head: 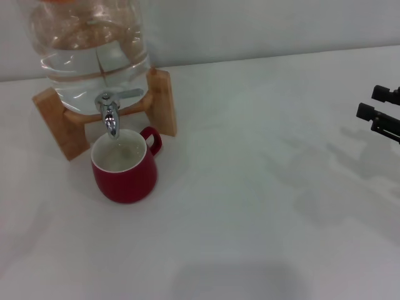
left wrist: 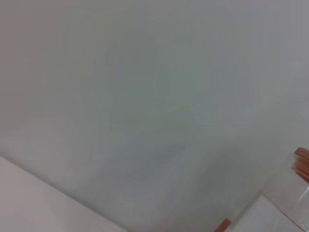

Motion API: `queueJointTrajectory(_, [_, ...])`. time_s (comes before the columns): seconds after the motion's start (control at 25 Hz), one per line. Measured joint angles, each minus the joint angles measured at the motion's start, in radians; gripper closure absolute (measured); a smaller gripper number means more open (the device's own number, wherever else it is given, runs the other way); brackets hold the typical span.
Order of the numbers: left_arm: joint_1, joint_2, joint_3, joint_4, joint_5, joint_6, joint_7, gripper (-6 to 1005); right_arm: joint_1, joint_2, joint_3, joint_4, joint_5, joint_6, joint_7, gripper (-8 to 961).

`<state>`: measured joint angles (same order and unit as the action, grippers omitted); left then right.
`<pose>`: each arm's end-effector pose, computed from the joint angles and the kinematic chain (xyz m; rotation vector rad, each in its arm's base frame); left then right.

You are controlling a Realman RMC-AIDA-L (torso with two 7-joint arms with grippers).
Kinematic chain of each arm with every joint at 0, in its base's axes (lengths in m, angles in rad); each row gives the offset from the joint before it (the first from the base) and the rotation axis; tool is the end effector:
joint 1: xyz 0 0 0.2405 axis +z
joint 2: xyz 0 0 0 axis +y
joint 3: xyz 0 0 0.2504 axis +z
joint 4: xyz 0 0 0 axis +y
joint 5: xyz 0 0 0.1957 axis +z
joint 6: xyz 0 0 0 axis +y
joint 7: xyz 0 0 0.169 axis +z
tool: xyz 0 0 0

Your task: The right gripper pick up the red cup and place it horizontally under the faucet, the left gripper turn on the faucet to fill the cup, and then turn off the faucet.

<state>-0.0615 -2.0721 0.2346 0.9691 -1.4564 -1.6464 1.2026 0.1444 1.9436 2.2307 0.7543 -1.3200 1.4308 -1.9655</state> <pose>-0.3583 0.2178 0.1480 -1.6592 -1.2584 -1.0985 0.3107 0.2897 0.0852 -2.1798 0.5133 0.8119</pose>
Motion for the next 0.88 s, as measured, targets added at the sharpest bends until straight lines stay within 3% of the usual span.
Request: queueJointTrajectory(0.88, [-0.021, 0.009, -0.002, 0.001, 0.0, 0.012, -0.003, 107, 0.005, 0.009, 0.044, -0.001, 0.017, 0.011, 0.061, 424])
